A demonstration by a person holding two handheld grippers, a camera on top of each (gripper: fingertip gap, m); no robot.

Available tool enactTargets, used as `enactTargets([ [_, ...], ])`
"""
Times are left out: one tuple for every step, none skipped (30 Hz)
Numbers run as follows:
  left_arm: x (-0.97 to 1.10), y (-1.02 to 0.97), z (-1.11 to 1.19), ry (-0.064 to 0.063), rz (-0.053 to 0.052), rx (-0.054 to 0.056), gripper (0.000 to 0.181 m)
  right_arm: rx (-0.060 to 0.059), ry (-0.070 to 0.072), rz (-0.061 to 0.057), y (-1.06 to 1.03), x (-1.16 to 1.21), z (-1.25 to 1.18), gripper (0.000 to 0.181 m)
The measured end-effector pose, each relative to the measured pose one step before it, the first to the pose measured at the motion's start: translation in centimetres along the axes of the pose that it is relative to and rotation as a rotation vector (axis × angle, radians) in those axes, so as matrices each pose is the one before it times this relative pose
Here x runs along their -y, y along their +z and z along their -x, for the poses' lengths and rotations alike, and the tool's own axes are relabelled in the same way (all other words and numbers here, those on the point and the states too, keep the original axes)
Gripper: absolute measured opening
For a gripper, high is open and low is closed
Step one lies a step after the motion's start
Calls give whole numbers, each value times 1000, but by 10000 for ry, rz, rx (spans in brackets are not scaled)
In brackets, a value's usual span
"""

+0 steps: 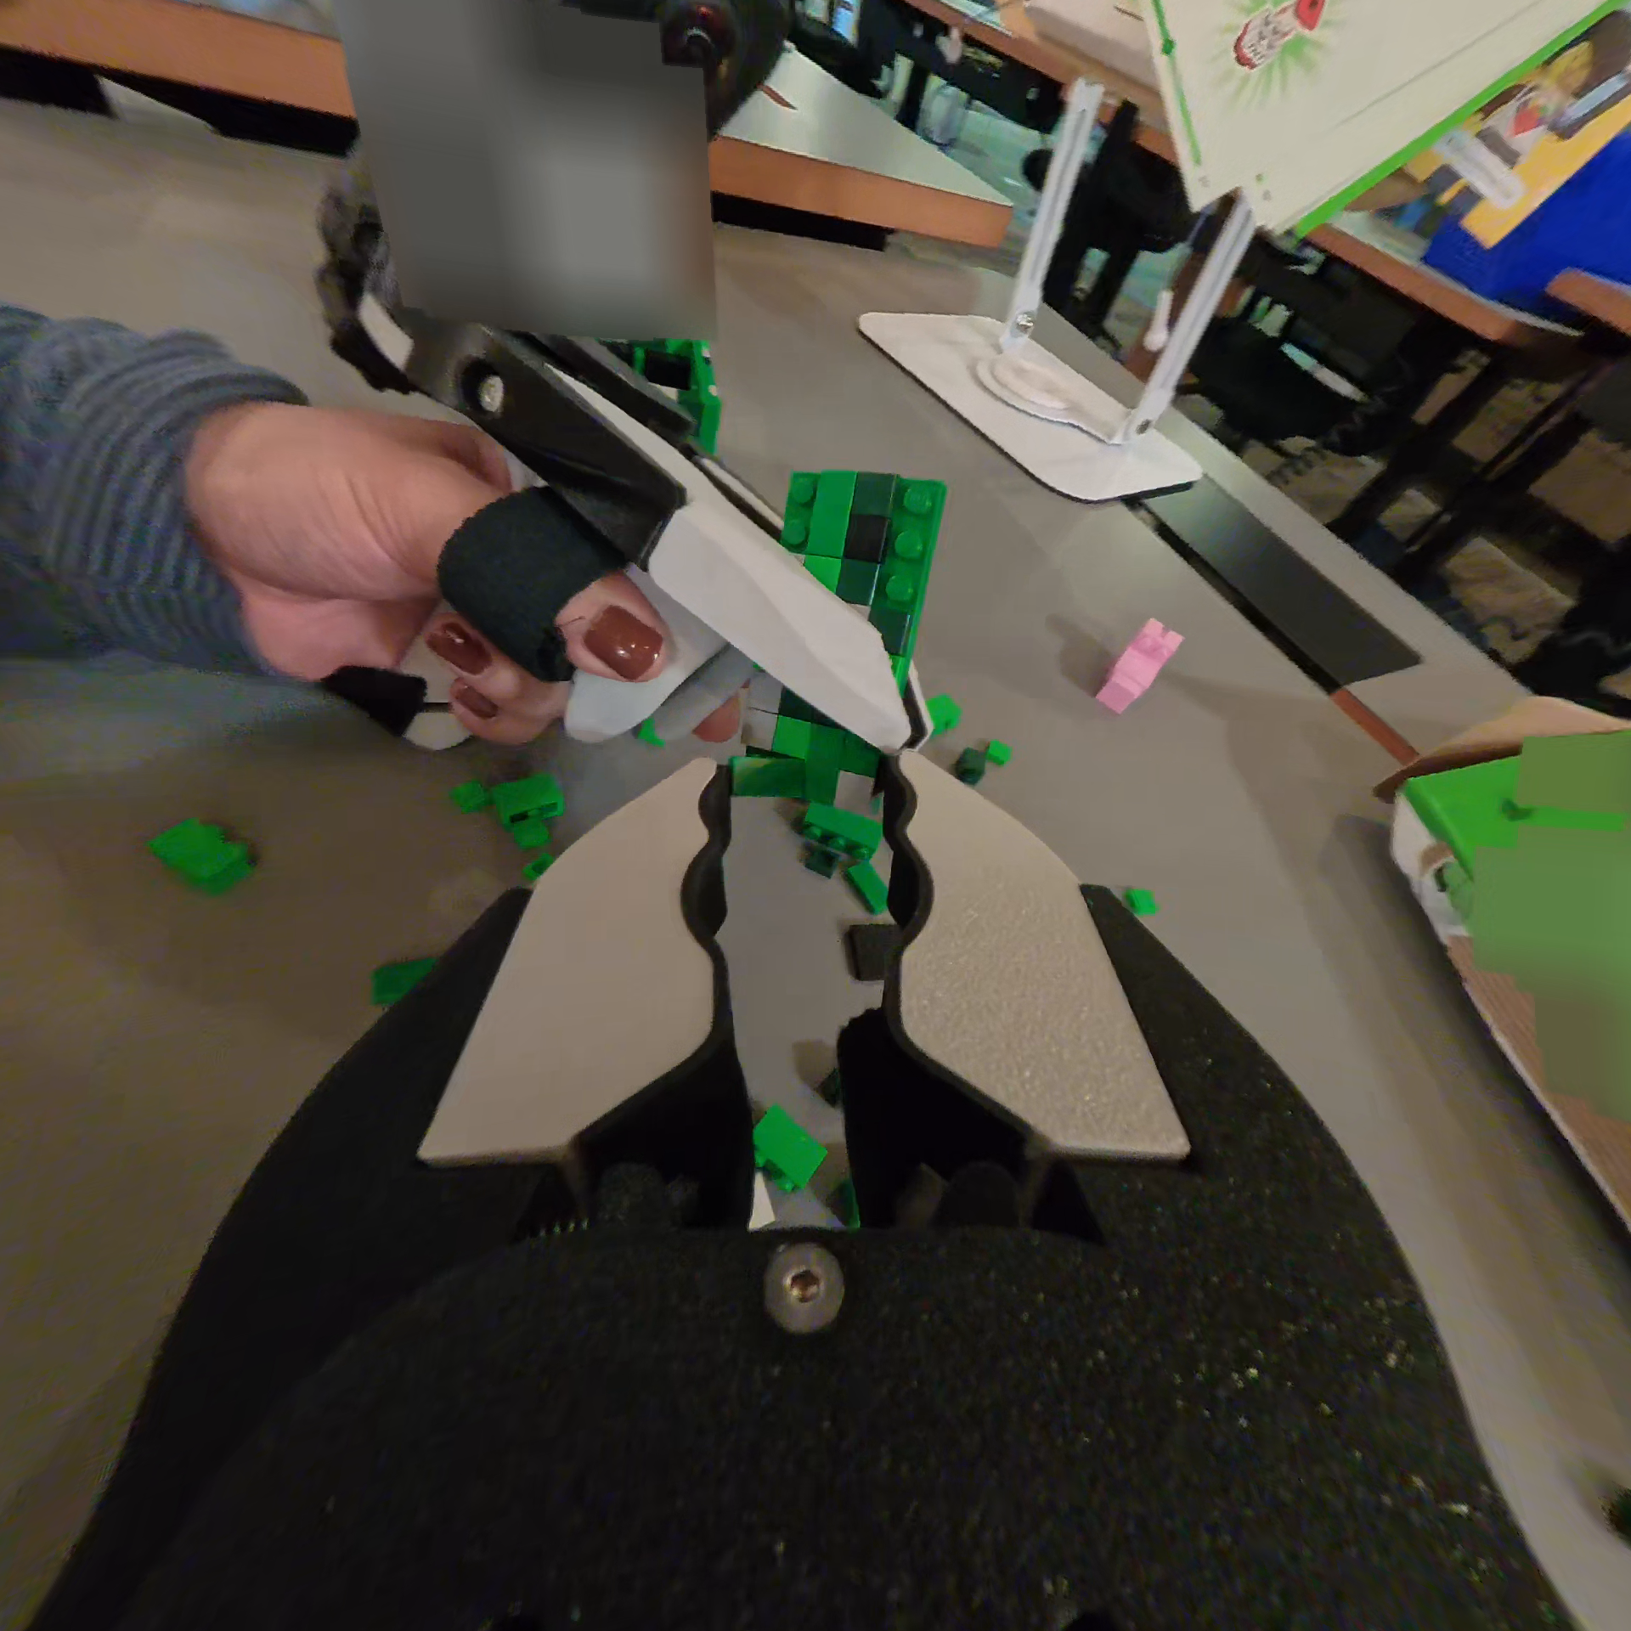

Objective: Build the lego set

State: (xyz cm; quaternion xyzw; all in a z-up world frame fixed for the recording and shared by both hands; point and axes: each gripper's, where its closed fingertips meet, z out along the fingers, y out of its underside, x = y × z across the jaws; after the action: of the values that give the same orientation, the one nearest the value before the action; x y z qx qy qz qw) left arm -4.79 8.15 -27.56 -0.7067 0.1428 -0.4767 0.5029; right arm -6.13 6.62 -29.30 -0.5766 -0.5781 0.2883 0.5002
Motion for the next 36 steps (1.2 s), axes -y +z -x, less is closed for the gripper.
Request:
enactTargets([
  [-127,-6,-65,32,142,-88,5,292,148,-78,-84,-52,123,32],
  [-139,49,-33,41,118,-13,5,233,118,-23,-89,-81,71,32],
  [-180,93,11,41,151,42,5,186,63,81,-84,-186,57,32],
  [-136,94,1,85,108,73,5,94,-34,127,-80,-168,8,31],
  [-133,95,2,118,112,96,5,8,-142,173,-60,-175,15,31],
  [-170,52,-22,128,147,65,5,-12,-242,198,-38,-207,66,31],
  [-224,34,-24,122,198,28,5,53,-170,176,-56,-229,124,31],
  [-230,45,-44,89,197,-13,5,157,32,93,-62,-187,137,31],
  [-176,55,-130,62,145,-79,6,246,220,-28,-122,-84,117,30],
  [-185,68,-191,29,149,-146,6,339,370,-85,-165,-37,147,28],
  [-205,41,-245,-5,174,-235,6,389,466,-100,-201,-46,136,27],
  [-117,24,-315,-46,83,-294,6,284,470,-122,-207,-33,-32,19],
  [-20,-21,-103,-116,6,-144,6,259,322,-91,-198,-91,-27,14],
  [-35,-59,-61,-99,27,-156,6,274,339,-66,-162,-113,46,12],
  [56,-137,137,-144,-33,-36,6,217,342,-46,-140,-110,-7,8],
  [230,-242,373,-157,-165,126,6,109,250,29,-97,-127,-84,9],
  [291,-278,266,-149,-201,49,6,-147,85,112,-31,-168,-306,11],
  [273,-234,259,-163,-185,71,6,-366,-129,183,66,-212,-423,14],
  [274,-205,331,-128,-203,160,5,-582,-340,338,171,-370,-556,16],
  [211,-140,174,-85,-165,79,5,-744,-619,468,217,-432,-583,20],
  [200,-95,192,-51,-161,118,5,-663,-789,326,213,-200,-271,26],
  [153,-76,156,-35,-124,115,5,-548,-715,170,195,42,-51,33],
  [76,-32,24,-26,-67,22,6,-379,-590,154,187,85,105,40],
  [94,-18,27,-38,-101,32,6,-227,-386,106,191,145,188,43],
  [156,-11,30,-57,-151,47,5,-140,-134,-78,158,345,173,44],
  [105,-9,-61,-95,-123,-22,5,24,79,-258,108,530,284,44],
  [67,33,-67,-108,-95,-38,5,39,259,-329,68,599,199,44],
  [25,25,18,-56,-75,28,5,-39,275,-338,9,616,36,42],
  [15,11,33,27,-30,60,5,-208,201,-309,-53,557,-208,40],
  [-35,42,-44,51,17,5,5,-272,182,-240,-84,445,-339,36],
  [-61,69,-109,3,12,-34,5,-211,198,-168,-62,328,-254,33],
  [-72,103,-117,-24,6,-42,5,-119,154,-154,-50,274,-109,29],
  [-85,108,-158,-9,12,-65,5,-78,62,-125,-25,210,-24,25],
  [-99,95,-99,9,39,-26,5,-80,-40,-37,-17,69,-22,23],
  [-3,7,44,23,-4,43,5,-66,-113,47,7,-35,-2,23],
  [0,-7,1,-23,-4,-8,5,-47,-107,32,-9,-12,-6,23],
])
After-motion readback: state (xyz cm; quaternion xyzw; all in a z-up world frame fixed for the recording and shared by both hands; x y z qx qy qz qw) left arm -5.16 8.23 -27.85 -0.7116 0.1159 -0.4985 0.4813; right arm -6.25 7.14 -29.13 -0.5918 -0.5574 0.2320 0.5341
